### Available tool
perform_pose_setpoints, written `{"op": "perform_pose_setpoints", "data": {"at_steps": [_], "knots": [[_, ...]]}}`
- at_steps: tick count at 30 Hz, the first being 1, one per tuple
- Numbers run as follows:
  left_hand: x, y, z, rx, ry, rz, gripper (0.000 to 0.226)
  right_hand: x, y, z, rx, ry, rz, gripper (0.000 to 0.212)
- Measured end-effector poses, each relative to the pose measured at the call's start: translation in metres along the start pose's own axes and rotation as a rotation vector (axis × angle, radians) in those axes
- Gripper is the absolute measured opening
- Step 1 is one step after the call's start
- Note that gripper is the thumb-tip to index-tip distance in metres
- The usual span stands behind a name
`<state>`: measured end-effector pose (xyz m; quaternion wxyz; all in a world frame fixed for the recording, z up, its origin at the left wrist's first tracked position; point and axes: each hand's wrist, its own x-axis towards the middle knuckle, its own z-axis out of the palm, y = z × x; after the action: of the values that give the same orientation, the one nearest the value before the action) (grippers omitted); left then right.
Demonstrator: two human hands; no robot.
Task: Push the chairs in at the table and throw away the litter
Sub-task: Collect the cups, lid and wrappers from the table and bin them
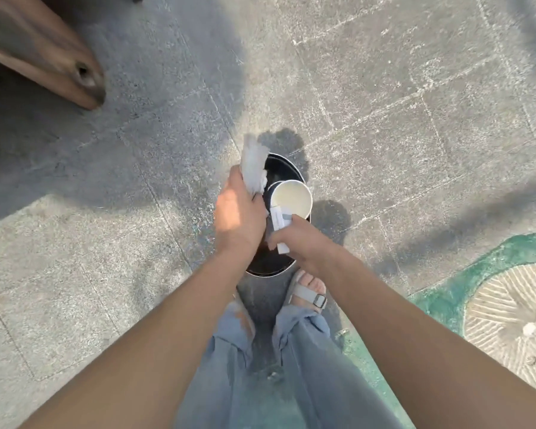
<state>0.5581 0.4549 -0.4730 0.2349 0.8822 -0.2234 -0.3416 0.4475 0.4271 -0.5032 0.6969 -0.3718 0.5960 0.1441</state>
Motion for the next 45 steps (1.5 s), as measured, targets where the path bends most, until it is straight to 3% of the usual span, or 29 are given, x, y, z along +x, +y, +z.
{"op": "perform_pose_setpoints", "data": {"at_steps": [3, 5, 7, 12, 16, 18, 20, 21, 23, 26, 28, 32, 40, 45], "knots": [[0.016, -0.013, 0.026, 0.057, -0.046, 0.088, 0.031, 0.046, 0.015, 0.002, 0.027, 0.012, 0.068, 0.074], [0.029, -0.03, 0.045, 0.063, -0.117, 0.049, 0.029, 0.061, 0.017, 0.006, 0.049, 0.022, 0.125, 0.082], [0.042, -0.044, 0.062, 0.078, -0.167, -0.028, 0.036, 0.071, 0.019, 0.009, 0.048, 0.057, 0.172, 0.073], [0.062, -0.06, 0.087, 0.33, -0.169, -0.019, 0.041, 0.09, 0.025, 0.02, 0.112, 0.11, 0.247, 0.009], [0.062, -0.039, 0.082, 0.397, -0.129, 0.187, 0.03, 0.101, 0.027, 0.029, -0.027, 0.1, 0.203, 0.024], [0.063, -0.029, 0.074, 0.359, -0.181, 0.198, 0.024, 0.101, 0.026, 0.028, -0.131, 0.097, 0.186, 0.032], [0.069, -0.029, 0.068, 0.289, -0.293, 0.1, 0.023, 0.097, 0.026, 0.024, -0.157, 0.099, 0.2, 0.009], [0.073, -0.028, 0.065, 0.232, -0.346, 0.016, 0.027, 0.095, 0.029, 0.021, -0.154, 0.105, 0.206, 0.007], [0.081, -0.028, 0.064, 0.079, -0.4, -0.158, 0.044, 0.093, 0.032, 0.017, -0.135, 0.104, 0.2, 0.01], [0.087, -0.036, 0.068, -0.143, -0.454, -0.389, 0.05, 0.094, 0.033, 0.017, -0.024, 0.205, 0.123, 0.056], [0.083, -0.045, 0.071, -0.205, -0.501, -0.448, 0.051, 0.094, 0.029, 0.018, 0.042, 0.313, 0.071, 0.06], [0.073, -0.075, 0.085, -0.122, -0.454, -0.421, 0.082, 0.09, 0.026, 0.017, 0.007, 0.411, 0.016, 0.062], [0.052, -0.063, 0.068, -0.338, -0.404, -0.435, 0.083, 0.068, 0.016, 0.022, -0.182, 0.544, -0.185, 0.067], [0.023, -0.053, 0.04, -0.039, -0.368, -0.193, 0.082, 0.019, 0.01, 0.012, -0.178, 0.554, -0.254, 0.055]]}}
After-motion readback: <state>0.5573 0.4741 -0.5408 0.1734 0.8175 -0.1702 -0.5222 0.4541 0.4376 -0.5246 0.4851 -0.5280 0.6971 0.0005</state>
